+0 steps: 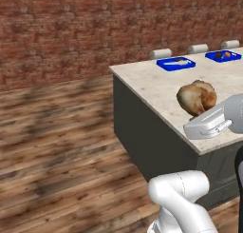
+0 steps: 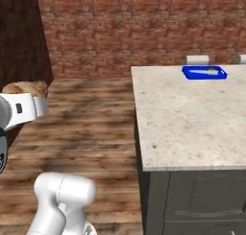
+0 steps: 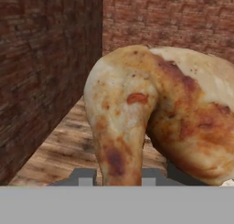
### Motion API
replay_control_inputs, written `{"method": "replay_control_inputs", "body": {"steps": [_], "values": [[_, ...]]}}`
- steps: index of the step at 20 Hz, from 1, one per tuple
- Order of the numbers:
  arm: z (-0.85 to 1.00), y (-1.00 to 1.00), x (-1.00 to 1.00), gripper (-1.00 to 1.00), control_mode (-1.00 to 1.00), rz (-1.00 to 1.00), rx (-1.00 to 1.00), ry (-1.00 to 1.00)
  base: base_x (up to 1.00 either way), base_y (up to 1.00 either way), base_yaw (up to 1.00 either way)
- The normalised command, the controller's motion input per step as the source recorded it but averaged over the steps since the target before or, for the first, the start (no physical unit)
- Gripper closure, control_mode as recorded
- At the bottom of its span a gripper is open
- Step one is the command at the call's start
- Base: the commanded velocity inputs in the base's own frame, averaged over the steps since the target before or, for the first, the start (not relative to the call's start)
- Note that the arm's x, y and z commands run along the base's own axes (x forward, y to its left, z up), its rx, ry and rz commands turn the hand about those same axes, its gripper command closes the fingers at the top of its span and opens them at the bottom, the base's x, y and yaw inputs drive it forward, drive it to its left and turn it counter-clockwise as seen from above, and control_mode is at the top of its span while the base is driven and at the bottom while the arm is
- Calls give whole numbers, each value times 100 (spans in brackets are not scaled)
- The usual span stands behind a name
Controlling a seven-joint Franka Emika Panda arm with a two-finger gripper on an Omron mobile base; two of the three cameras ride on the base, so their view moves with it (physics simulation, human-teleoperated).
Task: Gather the avocado and squash from the fridge and place them on a tray on the dining counter. Then gather the chicken drumsticks from the fridge and place them on the other tray.
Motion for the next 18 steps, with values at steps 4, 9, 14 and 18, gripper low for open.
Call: {"method": "replay_control_inputs", "body": {"steps": [4,9,14,18], "values": [[0,0,0,100,100,0,0,0,46,75,-43],[0,0,0,100,100,0,0,0,46,77,-43],[0,0,0,100,100,0,0,0,48,77,-42],[0,0,0,100,100,0,0,0,48,78,-42]]}}
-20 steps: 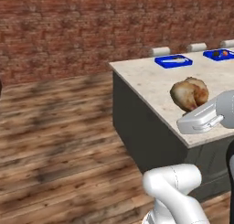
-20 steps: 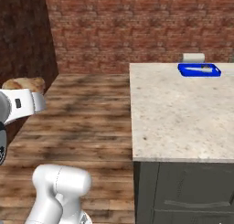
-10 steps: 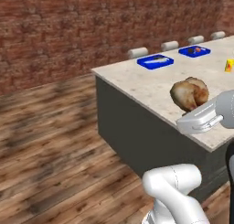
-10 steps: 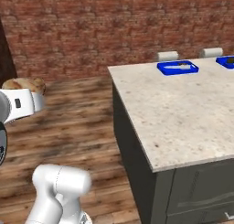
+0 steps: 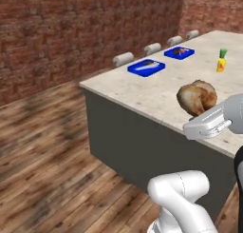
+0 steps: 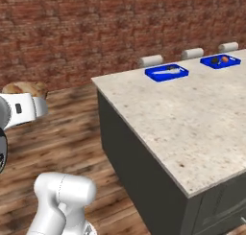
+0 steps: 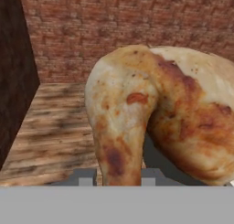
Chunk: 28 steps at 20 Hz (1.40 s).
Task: Gather the avocado and squash from the fridge and place them on a tray on the dining counter. Then gather the chicken drumsticks from the fridge and place them on the other tray.
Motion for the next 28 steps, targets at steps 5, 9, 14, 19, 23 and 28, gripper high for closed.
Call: {"method": "replay_control_inputs", "body": {"steps": [5,9,14,19,23,28], "values": [[0,0,0,100,100,0,0,0,48,79,-42],[0,0,0,100,100,0,0,0,48,79,-41],[0,0,0,100,100,0,0,0,47,79,-41],[0,0,0,100,100,0,0,0,46,78,-41],[0,0,0,100,100,0,0,0,46,76,-42],[0,0,0,100,100,0,0,0,48,73,-43]]}}
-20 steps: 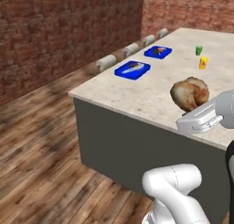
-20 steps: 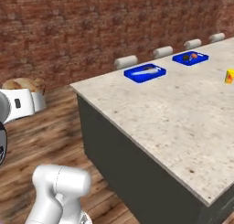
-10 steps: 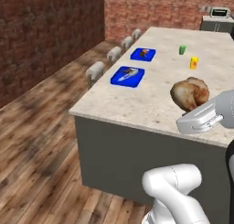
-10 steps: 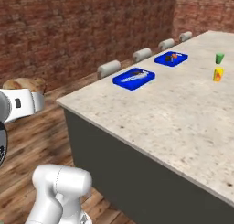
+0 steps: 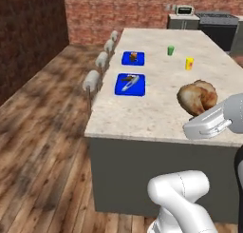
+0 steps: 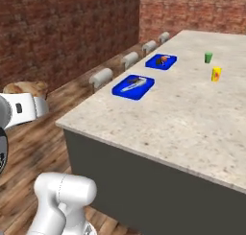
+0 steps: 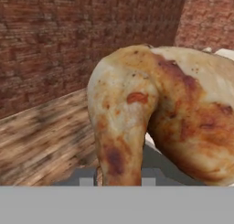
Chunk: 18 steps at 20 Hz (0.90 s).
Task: Gather the avocado and squash from the fridge and place them on a tray on the dining counter. Then gather the chicken drumsticks from the fridge and place them on the other tray.
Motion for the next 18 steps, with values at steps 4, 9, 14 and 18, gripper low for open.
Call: {"method": "replay_control_inputs", "body": {"steps": [4,9,14,18], "values": [[0,0,0,100,100,0,0,0,49,72,-43],[0,0,0,100,100,0,0,0,48,71,-44],[0,0,0,100,100,0,0,0,46,71,-44],[0,0,0,100,100,0,0,0,41,74,-43]]}}
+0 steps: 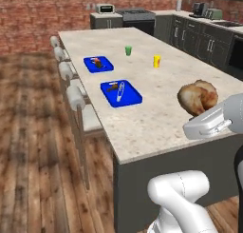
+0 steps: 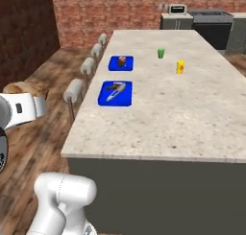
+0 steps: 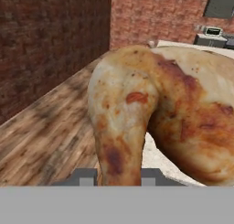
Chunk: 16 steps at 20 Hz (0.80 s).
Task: Gather the avocado and squash from the fridge and place them on a tray on the dining counter. Then gather the chicken drumsticks from the fridge and place them on the other tray.
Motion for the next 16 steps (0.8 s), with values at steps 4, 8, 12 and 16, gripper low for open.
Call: {"method": "replay_control_inputs", "body": {"steps": [4,8,12,16], "values": [[0,0,0,100,100,0,0,0,34,78,-42],[0,0,0,100,100,0,0,0,15,74,-42],[0,0,0,100,100,0,0,0,-2,66,-44],[0,0,0,100,100,0,0,0,-1,67,-44]]}}
